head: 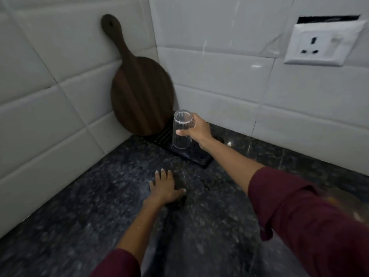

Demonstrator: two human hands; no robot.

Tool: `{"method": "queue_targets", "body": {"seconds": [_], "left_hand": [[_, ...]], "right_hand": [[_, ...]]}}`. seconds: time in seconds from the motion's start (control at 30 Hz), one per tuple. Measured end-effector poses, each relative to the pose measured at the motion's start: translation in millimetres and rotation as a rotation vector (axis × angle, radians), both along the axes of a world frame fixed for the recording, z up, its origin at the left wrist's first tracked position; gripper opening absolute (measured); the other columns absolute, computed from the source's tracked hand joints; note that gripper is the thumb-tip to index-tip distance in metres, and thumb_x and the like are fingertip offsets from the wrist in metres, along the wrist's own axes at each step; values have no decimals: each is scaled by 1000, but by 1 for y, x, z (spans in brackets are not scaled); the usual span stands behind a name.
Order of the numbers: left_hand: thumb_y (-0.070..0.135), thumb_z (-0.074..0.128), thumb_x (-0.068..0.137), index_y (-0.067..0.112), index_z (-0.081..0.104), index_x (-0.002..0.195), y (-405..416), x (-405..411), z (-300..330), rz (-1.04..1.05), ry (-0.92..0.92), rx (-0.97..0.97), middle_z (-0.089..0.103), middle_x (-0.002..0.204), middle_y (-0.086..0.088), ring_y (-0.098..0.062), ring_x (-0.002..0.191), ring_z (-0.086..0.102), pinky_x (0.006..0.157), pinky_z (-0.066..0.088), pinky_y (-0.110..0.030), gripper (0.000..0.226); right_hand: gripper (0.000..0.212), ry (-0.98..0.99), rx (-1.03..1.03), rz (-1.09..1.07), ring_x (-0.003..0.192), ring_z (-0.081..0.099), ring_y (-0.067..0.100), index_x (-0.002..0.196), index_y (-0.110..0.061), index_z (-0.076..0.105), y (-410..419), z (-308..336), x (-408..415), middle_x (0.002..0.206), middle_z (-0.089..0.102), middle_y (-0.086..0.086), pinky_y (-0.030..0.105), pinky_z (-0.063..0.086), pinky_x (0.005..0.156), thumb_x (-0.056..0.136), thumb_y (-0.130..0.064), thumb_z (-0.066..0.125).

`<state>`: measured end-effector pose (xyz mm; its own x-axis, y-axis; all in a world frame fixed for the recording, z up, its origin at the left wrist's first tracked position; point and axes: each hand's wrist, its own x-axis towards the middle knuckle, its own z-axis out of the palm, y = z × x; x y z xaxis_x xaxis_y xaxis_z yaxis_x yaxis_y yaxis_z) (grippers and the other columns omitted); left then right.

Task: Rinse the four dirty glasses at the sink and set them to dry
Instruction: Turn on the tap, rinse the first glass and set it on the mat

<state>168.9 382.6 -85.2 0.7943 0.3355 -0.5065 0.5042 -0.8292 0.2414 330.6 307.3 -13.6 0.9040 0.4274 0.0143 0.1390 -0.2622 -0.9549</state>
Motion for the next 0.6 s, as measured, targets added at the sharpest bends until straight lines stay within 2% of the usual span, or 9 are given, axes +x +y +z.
{"method": "queue_targets", "body": {"seconds": [0.23, 0.37, 0.5, 0.6], "left_hand": [[56, 55, 87, 9, -4, 152, 3, 6, -12, -41, 62, -7, -20, 159, -14, -37, 146, -16, 119, 3, -54, 100], [54, 57, 87, 9, 0, 153, 3, 8, -10, -29, 44, 7, -15, 160, -15, -36, 147, -12, 118, 5, -53, 97], [49, 56, 90, 7, 8, 152, -8, 7, 1, -13, -83, 13, -2, 160, -18, -36, 148, -4, 119, 11, -53, 89], [46, 56, 90, 3, 15, 150, -34, 8, 17, -40, -268, -50, 12, 159, -19, -34, 148, 6, 119, 17, -45, 84]], "right_hand": [[63, 12, -108, 9, 112, 57, 21, 118, -15, 58, 23, -18, 19, 118, 65, 5, 31, 44, 99, 61, -15, 85], [66, 25, -160, 24, 119, 52, 24, 123, -14, 53, 24, -27, 27, 126, 60, 7, 32, 42, 100, 66, -23, 84], [84, 54, -230, 115, 128, 46, 26, 139, -14, 35, 14, -20, 24, 139, 50, 8, 36, 39, 106, 71, -29, 81], [96, 94, -204, 122, 137, 35, 25, 148, -11, 20, -15, -3, 10, 151, 34, 9, 37, 34, 111, 73, -26, 79]]}}
